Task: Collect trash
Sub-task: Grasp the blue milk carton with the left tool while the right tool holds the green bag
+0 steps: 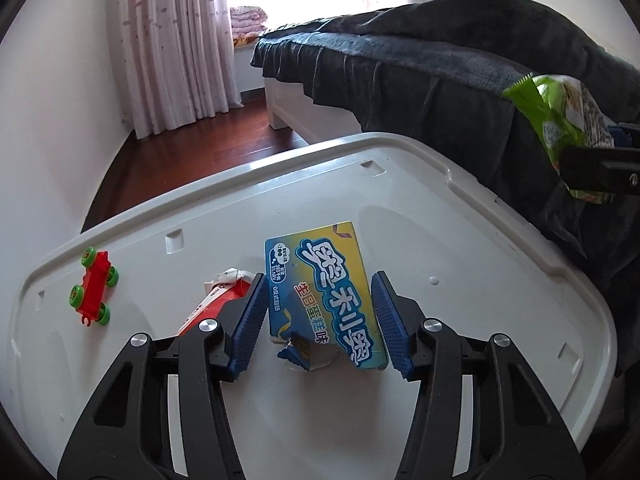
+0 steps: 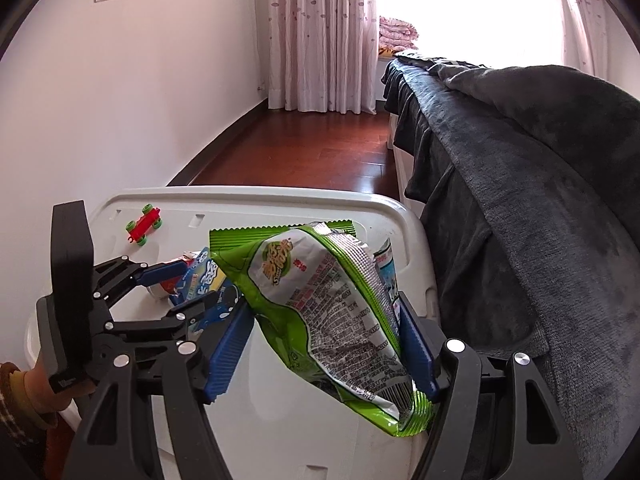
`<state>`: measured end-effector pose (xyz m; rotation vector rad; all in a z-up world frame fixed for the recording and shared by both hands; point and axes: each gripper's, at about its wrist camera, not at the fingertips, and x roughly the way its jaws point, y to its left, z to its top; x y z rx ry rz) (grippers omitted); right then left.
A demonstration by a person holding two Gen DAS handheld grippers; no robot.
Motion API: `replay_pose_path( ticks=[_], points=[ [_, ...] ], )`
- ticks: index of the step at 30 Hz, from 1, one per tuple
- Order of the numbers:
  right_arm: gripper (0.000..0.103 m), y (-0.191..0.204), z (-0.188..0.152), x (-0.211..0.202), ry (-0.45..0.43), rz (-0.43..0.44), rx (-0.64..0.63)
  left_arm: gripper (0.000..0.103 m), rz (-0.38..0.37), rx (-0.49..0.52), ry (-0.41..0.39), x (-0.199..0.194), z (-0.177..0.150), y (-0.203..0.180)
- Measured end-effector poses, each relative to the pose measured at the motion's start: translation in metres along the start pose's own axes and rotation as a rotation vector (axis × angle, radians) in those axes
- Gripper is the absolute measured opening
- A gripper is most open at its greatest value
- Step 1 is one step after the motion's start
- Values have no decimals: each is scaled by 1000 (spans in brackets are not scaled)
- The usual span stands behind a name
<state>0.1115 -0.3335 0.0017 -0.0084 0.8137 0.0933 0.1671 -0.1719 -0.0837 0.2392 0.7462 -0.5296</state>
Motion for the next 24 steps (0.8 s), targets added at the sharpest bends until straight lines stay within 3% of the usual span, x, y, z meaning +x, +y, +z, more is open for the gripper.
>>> replay_pose_path(
  ticks=[3, 5, 8, 12, 13, 14, 16, 19, 23, 24],
  points=[
    [69, 0, -1, 1, -1, 0, 1, 54, 2, -5, 4, 3, 2, -3],
    [69, 0, -2, 1, 2, 2, 1, 64, 40, 6, 23, 8, 3, -5],
    [69, -2, -2, 0, -2, 1, 3, 65, 63, 2, 35, 15, 1, -4],
    [69, -5, -2, 0, -5, -1, 11, 54, 65, -21, 10, 9, 1, -2],
    [69, -5, -2, -1, -7, -4, 12, 45, 67, -20, 8, 8, 2, -2],
    [69, -5, -2, -1, -8, -8, 11, 43, 73, -9, 2, 5, 2, -3],
    [69, -3, -2, -2, -12, -10, 11, 30, 77, -7, -2, 0, 4, -4],
    [69, 1, -1, -5, -15, -7, 13, 21, 58, -23, 3, -8, 3, -3],
    [69, 4, -3, -5, -11, -4, 13, 20, 51, -7, 19, -9, -1, -7],
    [69, 5, -4, -5, -11, -7, 15, 25, 47, -15, 22, -9, -1, -6]
  ],
)
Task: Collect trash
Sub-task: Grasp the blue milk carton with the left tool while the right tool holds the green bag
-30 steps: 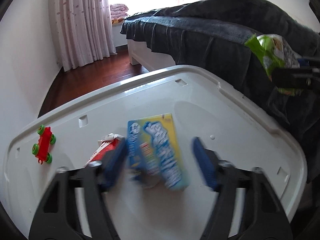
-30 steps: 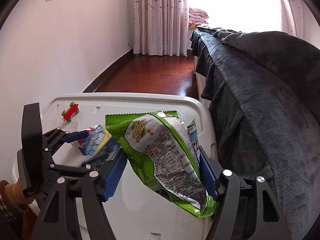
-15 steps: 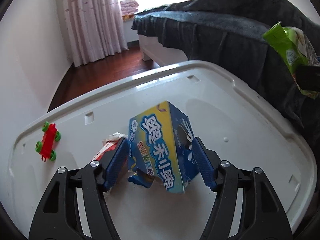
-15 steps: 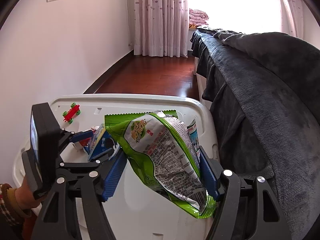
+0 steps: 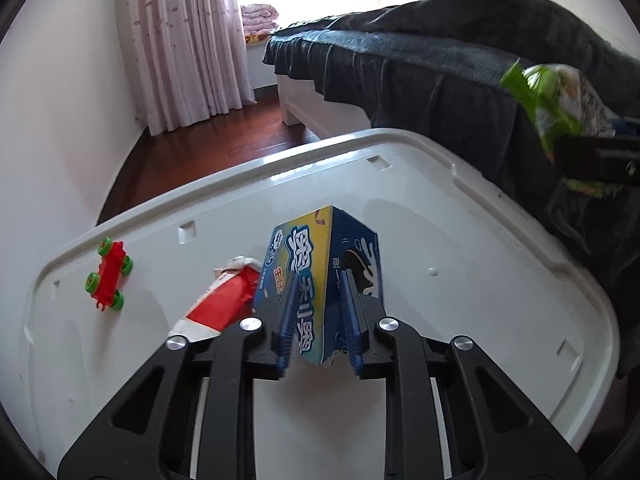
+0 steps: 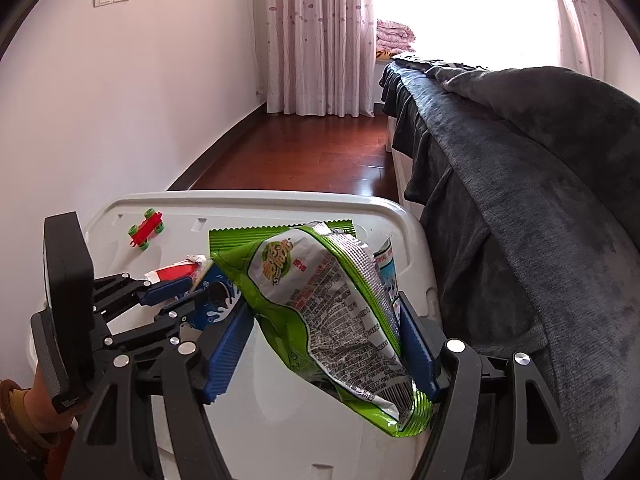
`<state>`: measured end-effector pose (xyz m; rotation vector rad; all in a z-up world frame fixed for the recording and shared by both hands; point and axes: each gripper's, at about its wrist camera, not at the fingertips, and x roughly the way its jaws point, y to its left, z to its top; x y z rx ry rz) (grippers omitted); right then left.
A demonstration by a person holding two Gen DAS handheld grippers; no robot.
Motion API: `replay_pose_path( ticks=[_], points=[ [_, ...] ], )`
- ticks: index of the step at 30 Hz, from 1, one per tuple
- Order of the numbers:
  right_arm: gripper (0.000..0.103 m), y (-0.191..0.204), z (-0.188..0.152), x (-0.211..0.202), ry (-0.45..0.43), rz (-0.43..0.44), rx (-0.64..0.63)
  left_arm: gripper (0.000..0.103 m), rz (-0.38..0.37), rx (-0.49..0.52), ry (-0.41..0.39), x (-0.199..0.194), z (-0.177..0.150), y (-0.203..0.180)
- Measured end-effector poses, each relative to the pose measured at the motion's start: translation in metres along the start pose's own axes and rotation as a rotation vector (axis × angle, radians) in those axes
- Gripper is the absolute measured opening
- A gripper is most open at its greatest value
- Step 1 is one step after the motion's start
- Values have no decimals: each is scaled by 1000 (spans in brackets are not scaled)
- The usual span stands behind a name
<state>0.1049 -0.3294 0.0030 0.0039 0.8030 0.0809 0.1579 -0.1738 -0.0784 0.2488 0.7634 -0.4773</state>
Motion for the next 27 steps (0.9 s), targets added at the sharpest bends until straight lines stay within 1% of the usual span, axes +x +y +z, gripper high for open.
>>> replay_pose_path(
  ticks=[1, 2, 3, 4, 5, 6, 10, 12, 13, 14, 16, 17, 18, 19, 21, 22, 23, 24, 25, 27],
  points=[
    [69, 0, 0, 1, 3, 1, 1, 36, -7, 0, 12, 2, 0, -1],
    [69, -1, 1, 1, 4, 1, 2, 42, 7, 16, 34, 7, 1, -3],
    [69, -1, 1, 0, 0, 1, 2, 51, 24, 33, 38, 9, 1, -5],
    [69, -2, 2, -1, -4, 2, 2, 56, 46, 57, 43, 13, 0, -9],
    [69, -3, 4, -1, -7, 3, 4, 58, 68, 78, 53, 19, 0, -11],
    [69, -4, 4, -2, -12, 3, 5, 60, 69, 77, 47, 21, 0, -11],
    [69, -9, 3, -1, -15, 1, 11, 61, 53, 32, 21, 25, 3, -6],
    [69, -11, 2, 0, -10, 1, 17, 63, 55, 40, 23, 29, 5, -8],
    [69, -10, 1, 0, -10, 0, 19, 68, 56, 56, 23, 31, 7, -10],
    [69, -11, 1, 1, -9, -2, 22, 71, 70, 68, 34, 34, 9, -11],
    [69, -10, 2, 0, -11, 1, 29, 74, 97, 86, 84, 44, 9, -14],
    [69, -10, 2, -1, -13, 2, 29, 75, 138, 113, 121, 52, 7, -18],
    [69, -10, 3, -1, -16, 1, 28, 75, 152, 134, 136, 56, 6, -20],
    [69, -10, 4, -2, -20, -1, 25, 75, 145, 141, 138, 56, 5, -21],
    [69, -10, 5, -3, -23, 3, 25, 75, 127, 134, 121, 54, 7, -21],
    [69, -11, 5, -4, -26, 5, 27, 73, 112, 115, 105, 52, 9, -19],
    [69, -11, 4, -4, -27, 5, 29, 70, 98, 81, 88, 50, 11, -14],
    [69, -12, 4, -4, -26, 5, 32, 60, 85, 57, 86, 50, 13, -11],
    [69, -12, 3, -5, -26, 5, 33, 54, 73, 31, 93, 50, 13, -7],
    [70, -11, 3, -5, -26, 5, 34, 53, 78, 12, 96, 50, 13, -5]
  ],
)
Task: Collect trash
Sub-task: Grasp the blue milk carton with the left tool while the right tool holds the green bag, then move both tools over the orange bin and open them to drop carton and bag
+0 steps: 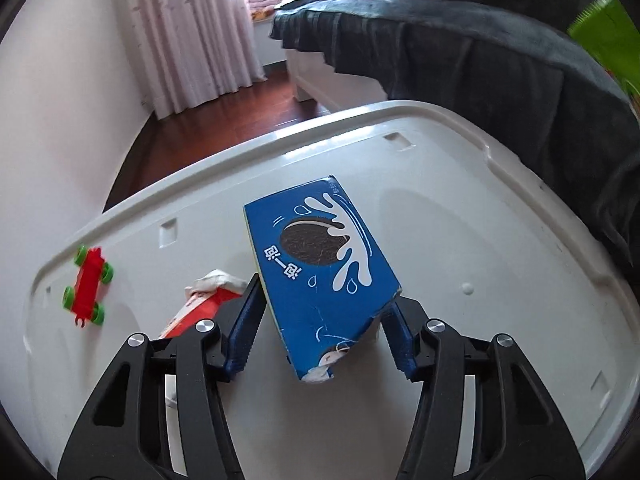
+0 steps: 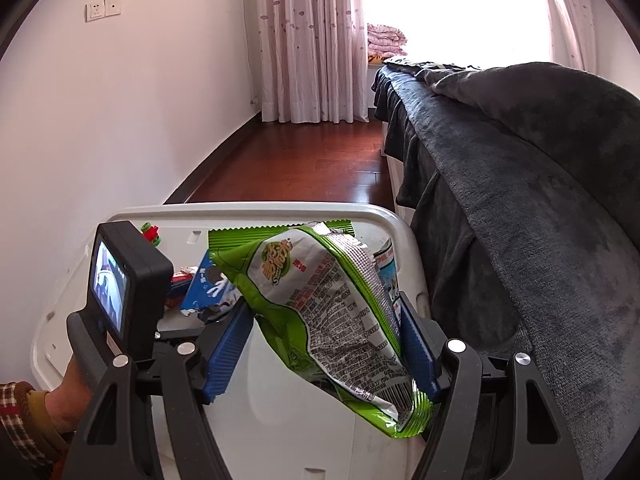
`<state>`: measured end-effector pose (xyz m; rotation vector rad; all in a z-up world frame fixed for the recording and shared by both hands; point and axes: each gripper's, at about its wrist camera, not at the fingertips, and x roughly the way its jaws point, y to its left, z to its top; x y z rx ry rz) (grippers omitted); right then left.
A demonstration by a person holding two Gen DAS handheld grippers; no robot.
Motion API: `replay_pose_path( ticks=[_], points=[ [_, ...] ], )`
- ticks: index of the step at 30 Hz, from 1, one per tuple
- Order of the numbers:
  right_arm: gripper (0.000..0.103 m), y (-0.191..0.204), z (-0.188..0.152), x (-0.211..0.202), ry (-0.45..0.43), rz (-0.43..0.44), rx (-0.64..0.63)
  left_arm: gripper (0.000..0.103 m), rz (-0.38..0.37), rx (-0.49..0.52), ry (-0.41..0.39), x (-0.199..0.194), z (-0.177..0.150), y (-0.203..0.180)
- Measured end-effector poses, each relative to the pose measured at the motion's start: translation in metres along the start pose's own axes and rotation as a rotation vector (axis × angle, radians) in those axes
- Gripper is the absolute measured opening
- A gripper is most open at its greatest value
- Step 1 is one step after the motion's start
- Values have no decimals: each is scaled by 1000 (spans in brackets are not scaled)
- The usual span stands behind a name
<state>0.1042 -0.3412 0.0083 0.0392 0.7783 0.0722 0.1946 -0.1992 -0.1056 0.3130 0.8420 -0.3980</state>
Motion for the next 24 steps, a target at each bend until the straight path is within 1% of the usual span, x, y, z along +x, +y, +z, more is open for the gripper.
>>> replay_pose_path(
  ticks=[2, 5, 8, 11, 14, 16, 19, 20, 23, 24],
  points=[
    [70, 1, 0, -1, -2, 1, -2, 52, 4, -5, 1, -2, -1, 0],
    [70, 2, 1, -2, -5, 2, -5, 52, -6, -42, -7, -8, 0, 6],
    [70, 4, 1, -5, -8, 3, -7, 52, 1, -59, -23, -21, -1, 10],
    [70, 8, 1, -11, -15, 7, -4, 52, 12, -79, -43, -43, -5, 15],
    [70, 20, -1, -25, -28, 17, 3, 52, 26, -119, -53, -75, -17, 24],
    [70, 32, -7, -38, -34, 37, 11, 52, 55, -131, -70, -103, -29, 29],
    [70, 54, -21, -59, -48, 69, 30, 52, 94, -184, -92, -148, -56, 44],
    [70, 61, -27, -65, -50, 78, 35, 52, 103, -214, -94, -165, -70, 49],
    [70, 91, -58, -87, -51, 100, 38, 52, 130, -265, -97, -200, -106, 61],
    [70, 100, -71, -93, -50, 107, 38, 52, 139, -292, -92, -215, -126, 66]
  ],
)
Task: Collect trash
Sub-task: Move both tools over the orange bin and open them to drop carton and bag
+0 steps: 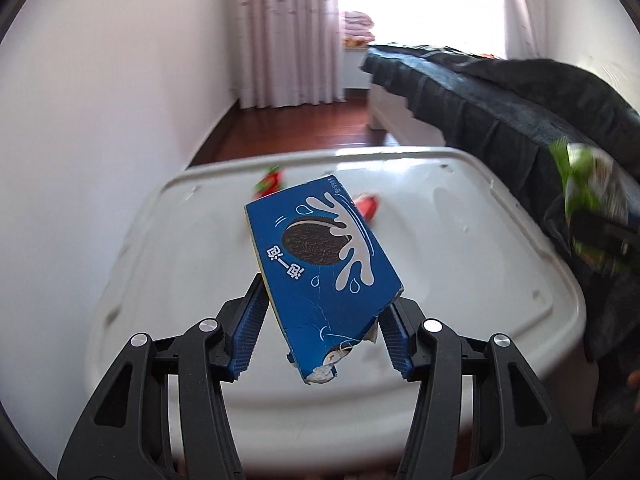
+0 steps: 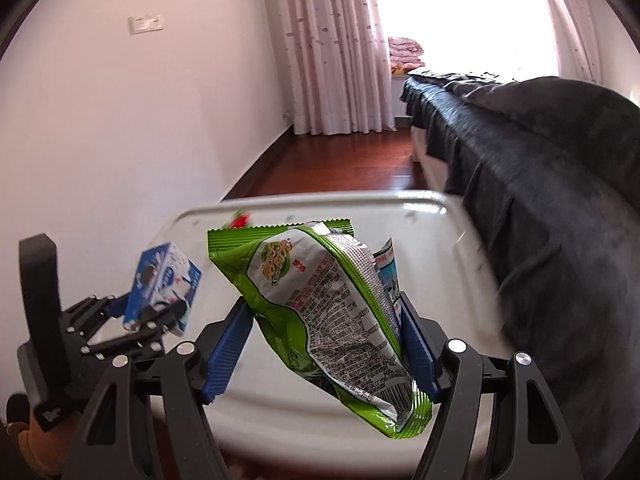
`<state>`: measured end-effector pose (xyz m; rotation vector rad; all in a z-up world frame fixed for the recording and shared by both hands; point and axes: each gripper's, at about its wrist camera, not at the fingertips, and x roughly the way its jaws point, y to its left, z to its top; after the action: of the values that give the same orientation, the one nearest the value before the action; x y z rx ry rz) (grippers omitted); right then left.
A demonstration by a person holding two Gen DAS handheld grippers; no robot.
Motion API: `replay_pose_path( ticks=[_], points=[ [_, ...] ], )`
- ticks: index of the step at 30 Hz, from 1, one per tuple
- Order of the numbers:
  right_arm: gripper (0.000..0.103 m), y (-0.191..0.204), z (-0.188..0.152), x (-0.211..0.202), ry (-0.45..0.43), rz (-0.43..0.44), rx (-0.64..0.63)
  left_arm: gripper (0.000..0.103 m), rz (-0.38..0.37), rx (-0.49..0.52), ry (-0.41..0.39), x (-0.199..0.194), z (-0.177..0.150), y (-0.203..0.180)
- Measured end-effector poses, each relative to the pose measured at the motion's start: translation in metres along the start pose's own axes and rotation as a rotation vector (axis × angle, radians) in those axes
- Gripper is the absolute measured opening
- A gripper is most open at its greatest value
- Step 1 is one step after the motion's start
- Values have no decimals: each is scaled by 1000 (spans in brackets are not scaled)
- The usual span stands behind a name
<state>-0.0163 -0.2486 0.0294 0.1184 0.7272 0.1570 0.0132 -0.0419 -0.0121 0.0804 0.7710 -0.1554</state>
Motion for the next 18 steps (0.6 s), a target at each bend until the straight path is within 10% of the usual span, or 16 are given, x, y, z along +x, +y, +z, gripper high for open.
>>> replay_pose_path(
  ticks=[11, 18],
  points=[
    [70, 87, -157, -14, 208, 58, -26, 52, 36, -125, 103, -57, -119, 57],
    [70, 96, -182, -6, 259, 15, -37, 52, 39, -151, 120, -60, -142, 63]
  ],
)
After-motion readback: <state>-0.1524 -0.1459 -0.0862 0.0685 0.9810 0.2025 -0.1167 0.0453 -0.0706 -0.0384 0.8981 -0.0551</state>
